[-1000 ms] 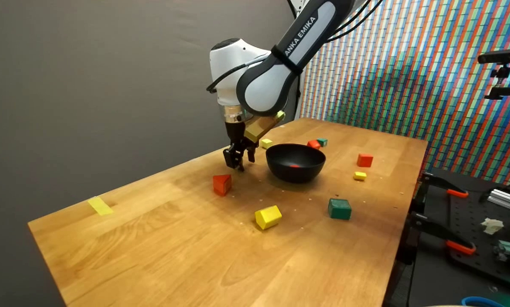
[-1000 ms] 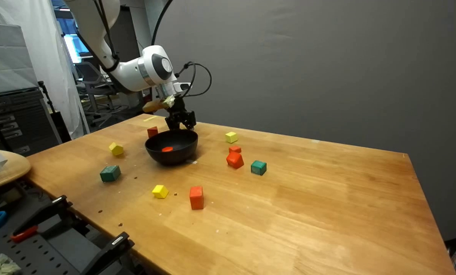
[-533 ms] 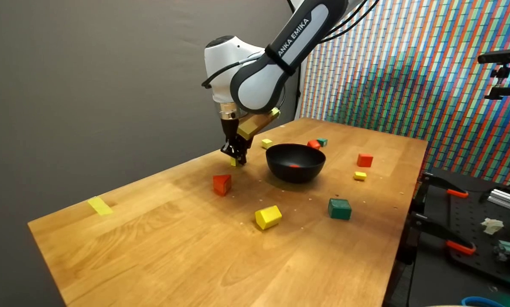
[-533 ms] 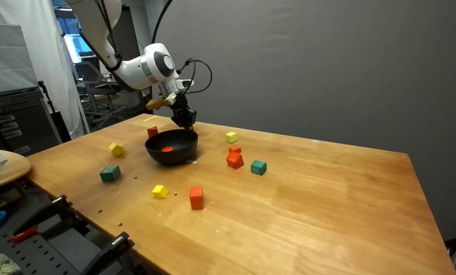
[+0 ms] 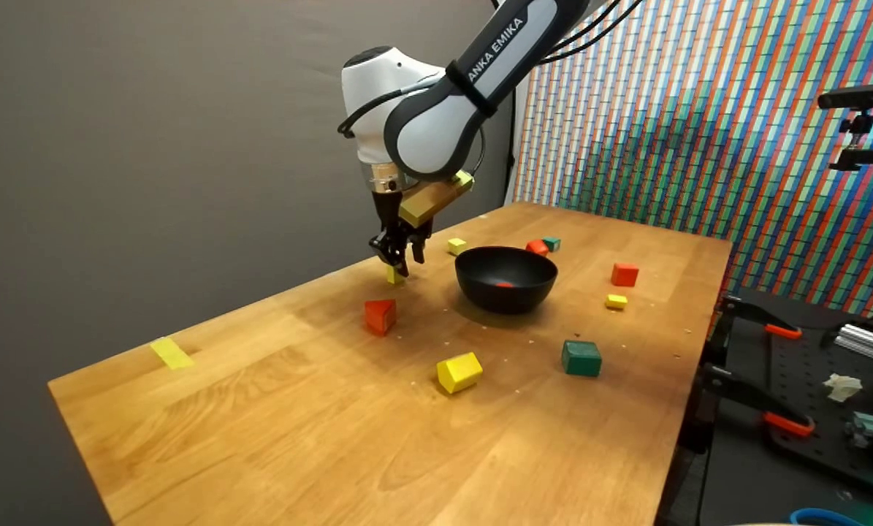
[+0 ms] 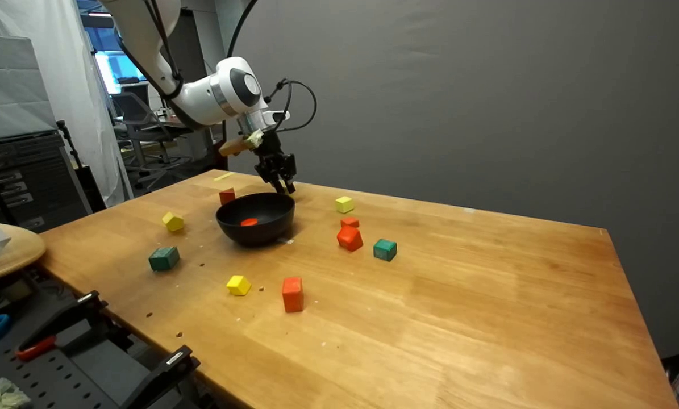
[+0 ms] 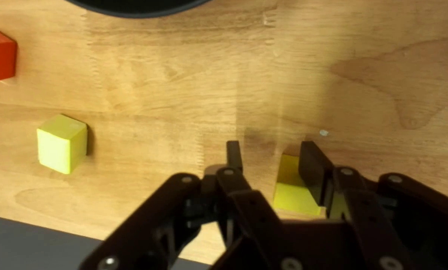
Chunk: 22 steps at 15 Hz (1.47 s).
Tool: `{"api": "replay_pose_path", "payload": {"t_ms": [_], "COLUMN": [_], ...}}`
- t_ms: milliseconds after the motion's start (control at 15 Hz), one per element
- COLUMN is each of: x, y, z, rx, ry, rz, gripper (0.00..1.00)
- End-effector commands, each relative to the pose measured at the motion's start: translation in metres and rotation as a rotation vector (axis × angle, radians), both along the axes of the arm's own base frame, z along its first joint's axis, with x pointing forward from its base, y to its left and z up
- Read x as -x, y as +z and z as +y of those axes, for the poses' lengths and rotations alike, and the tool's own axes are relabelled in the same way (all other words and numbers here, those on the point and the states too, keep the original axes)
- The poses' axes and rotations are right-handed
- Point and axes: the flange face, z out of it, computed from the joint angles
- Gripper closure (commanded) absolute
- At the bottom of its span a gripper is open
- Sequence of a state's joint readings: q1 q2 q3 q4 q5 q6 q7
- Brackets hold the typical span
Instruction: Place all the blocks inside the black bowl
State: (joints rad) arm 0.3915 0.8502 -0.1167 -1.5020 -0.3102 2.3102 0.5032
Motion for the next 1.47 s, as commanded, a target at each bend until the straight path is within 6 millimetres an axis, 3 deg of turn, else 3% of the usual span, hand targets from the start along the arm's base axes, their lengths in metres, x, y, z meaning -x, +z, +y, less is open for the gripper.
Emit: {"api": "replay_pose_path", "payload": {"t_ms": [0,200,400,467,600,933,1067,1200,1333,1400], "x": [-0.009,-0.015,-0.021,-0.023,-0.025,-0.030,-0.034,-0.036,-0.039,-0.040], "y": [0.011,0.010,0.008,0.006,-0.001,-0.020,-0.018,-0.014,-0.013,-0.011], "z": [0.004,0.008,0.012,0.012,0.008,-0.010,-0.011,-0.011,-0.012,-0.012], "rx": [-0.004,-0.011,-0.024,-0.031,-0.033,-0.026,-0.040,-0.046,-0.044,-0.045], "ry": [-0.011,-0.010,-0.016,-0.023,-0.045,-0.122,-0.141,-0.149,-0.152,-0.149], "rz": [0.014,0.027,0.042,0.048,0.066,0.102,0.099,0.095,0.088,0.088], "gripper": [0.23,0.00,0.00,0.25,0.30,0.72,0.87,0.95,0.97,0.93]}}
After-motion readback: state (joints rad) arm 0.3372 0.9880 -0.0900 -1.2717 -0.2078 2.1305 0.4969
